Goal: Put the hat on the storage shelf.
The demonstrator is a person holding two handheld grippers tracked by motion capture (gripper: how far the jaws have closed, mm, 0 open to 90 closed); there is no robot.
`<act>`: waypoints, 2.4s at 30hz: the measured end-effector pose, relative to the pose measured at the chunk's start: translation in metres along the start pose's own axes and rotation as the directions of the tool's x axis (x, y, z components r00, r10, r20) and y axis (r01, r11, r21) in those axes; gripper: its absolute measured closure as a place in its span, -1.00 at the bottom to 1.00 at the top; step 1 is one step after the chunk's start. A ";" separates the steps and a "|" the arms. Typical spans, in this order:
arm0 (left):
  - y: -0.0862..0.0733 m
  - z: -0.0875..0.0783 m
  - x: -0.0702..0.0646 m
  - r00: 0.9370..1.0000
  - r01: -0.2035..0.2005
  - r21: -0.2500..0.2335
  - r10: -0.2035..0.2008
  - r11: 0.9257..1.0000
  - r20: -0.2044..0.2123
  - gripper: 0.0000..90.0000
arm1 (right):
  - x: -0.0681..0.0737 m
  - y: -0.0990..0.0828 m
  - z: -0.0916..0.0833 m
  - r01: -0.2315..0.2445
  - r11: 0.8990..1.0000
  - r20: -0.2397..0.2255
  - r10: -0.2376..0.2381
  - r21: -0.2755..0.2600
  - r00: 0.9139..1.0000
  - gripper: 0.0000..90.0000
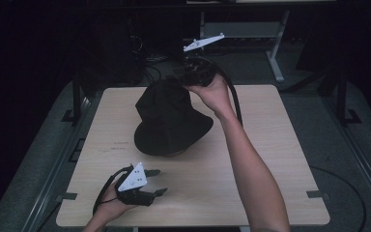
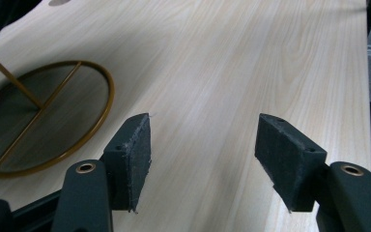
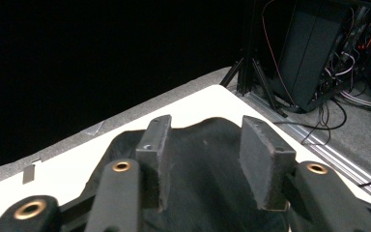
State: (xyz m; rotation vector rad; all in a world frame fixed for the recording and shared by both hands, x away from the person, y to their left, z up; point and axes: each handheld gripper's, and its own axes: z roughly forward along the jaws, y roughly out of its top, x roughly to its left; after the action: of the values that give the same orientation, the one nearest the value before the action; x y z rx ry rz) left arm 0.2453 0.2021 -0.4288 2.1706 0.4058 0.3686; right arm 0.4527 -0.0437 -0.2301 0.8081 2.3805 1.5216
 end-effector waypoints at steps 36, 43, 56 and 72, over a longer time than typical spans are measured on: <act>-0.008 0.000 0.011 0.997 0.077 -0.018 -0.077 0.997 -0.017 -0.23 | -0.026 -0.076 -0.078 -0.081 0.996 0.050 0.082 -0.025 0.995 -0.13; -0.008 -0.001 0.011 0.997 0.076 -0.012 -0.077 0.997 -0.018 -0.24 | -0.031 -0.094 -0.093 -0.102 0.994 0.078 0.104 -0.027 0.992 -0.16; -0.009 -0.002 0.012 0.996 0.089 -0.009 -0.089 0.996 -0.024 -0.25 | -0.035 -0.124 -0.115 -0.144 0.989 0.100 0.146 -0.029 0.984 -0.27; -0.010 0.000 0.012 0.994 0.102 -0.010 -0.102 0.995 -0.030 -0.27 | -0.029 -0.154 -0.139 -0.156 0.987 0.109 0.158 -0.026 0.981 -0.38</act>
State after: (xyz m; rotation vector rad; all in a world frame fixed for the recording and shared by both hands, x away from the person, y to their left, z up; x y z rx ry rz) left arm 0.2545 0.2125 -0.4351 2.1290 0.5286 0.3457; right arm 0.3626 -0.2169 -0.3076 1.0701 2.2673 1.5086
